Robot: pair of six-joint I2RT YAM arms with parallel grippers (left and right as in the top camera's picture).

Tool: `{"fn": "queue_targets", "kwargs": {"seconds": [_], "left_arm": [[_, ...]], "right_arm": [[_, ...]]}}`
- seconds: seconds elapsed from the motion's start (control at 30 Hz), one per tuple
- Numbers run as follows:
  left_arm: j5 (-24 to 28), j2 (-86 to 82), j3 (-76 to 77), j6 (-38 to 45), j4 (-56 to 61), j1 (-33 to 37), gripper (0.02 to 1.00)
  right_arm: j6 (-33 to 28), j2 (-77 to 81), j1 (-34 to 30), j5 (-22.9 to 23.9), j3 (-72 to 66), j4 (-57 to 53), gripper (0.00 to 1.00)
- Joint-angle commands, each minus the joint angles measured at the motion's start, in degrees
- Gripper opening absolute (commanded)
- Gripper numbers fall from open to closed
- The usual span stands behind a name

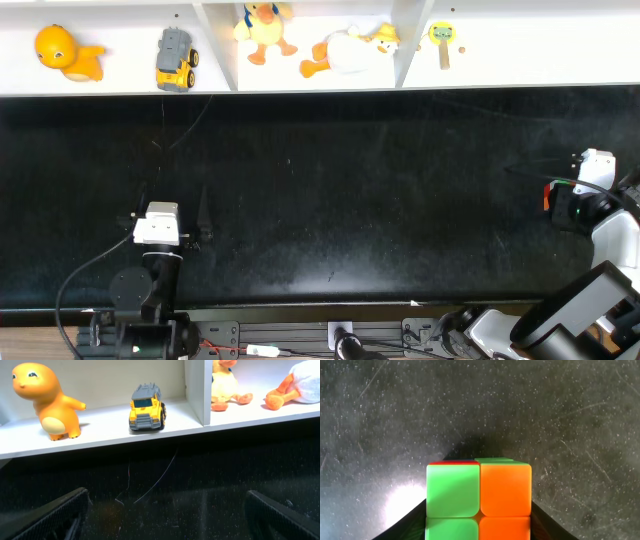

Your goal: Store Toys

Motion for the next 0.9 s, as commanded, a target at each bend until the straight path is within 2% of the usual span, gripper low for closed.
{"fn": "queue_targets", "kwargs": {"seconds": [0.03,0.23,0.47,0.9], "left_arm": [[-0.5,-0.7,-0.1,-0.6,-0.2,-0.3,0.998],[-0.5,-0.7,-0.1,-0.6,-0.2,-0.3,0.998],[-0.5,-0.7,-0.1,-0.6,-0.2,-0.3,0.998],[-0.5,-0.7,-0.1,-0.6,-0.2,-0.3,0.998]], "right_arm": [[4.0,-2.7,2.2,-0.9,0.1,0.4,0.454],[9.4,-4.6,4.5,-0.9,1.3,0.3,0.441],[17.5,-5.6,8.4,-0.8,11.1,-1.7,0.450],[22.4,7.6,16.4,1.2,31.8,-2.9,0.457]]}}
